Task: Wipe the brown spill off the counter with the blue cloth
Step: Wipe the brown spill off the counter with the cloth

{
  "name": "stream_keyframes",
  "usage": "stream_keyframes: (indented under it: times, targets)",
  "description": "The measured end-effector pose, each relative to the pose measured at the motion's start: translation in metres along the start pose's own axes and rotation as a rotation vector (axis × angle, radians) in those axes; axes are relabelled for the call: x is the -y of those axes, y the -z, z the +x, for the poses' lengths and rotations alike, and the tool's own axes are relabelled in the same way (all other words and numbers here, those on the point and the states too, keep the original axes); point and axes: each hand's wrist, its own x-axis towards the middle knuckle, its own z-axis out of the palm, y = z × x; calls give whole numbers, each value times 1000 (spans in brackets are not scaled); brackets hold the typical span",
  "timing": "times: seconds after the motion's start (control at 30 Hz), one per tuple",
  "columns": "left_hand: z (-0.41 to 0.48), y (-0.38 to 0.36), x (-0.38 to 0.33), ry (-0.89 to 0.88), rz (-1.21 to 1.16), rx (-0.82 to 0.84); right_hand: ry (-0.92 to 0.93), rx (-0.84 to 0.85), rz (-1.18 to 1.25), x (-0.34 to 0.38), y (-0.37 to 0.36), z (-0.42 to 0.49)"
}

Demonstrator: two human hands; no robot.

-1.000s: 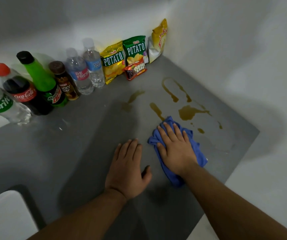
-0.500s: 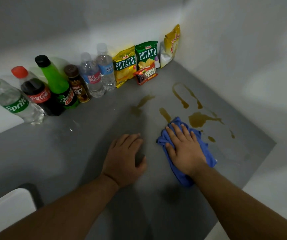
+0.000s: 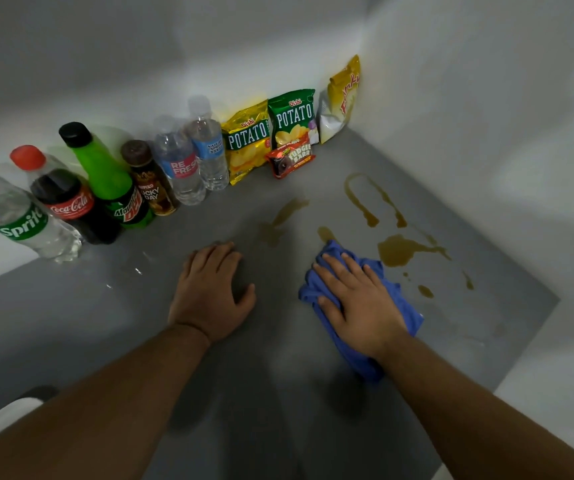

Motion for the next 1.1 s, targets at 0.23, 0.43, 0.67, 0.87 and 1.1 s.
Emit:
stream_keyframes:
  times: [0.23, 0.43, 0.67, 0.87, 1.1]
  targets:
    - [1, 1, 1, -3, 15, 3, 16, -2, -33, 19, -8, 7]
    - [2, 1, 0, 0, 20, 15, 10, 0, -10, 0, 3, 18]
    - [1, 3, -4, 4, 39, 10, 1, 12, -24, 33, -2, 46]
    - [1, 1, -1, -11, 26, 1, 175, 39, -27, -4, 7, 31]
    - [1, 1, -1, 8, 28, 10, -83, -3, -37, 32, 2, 74]
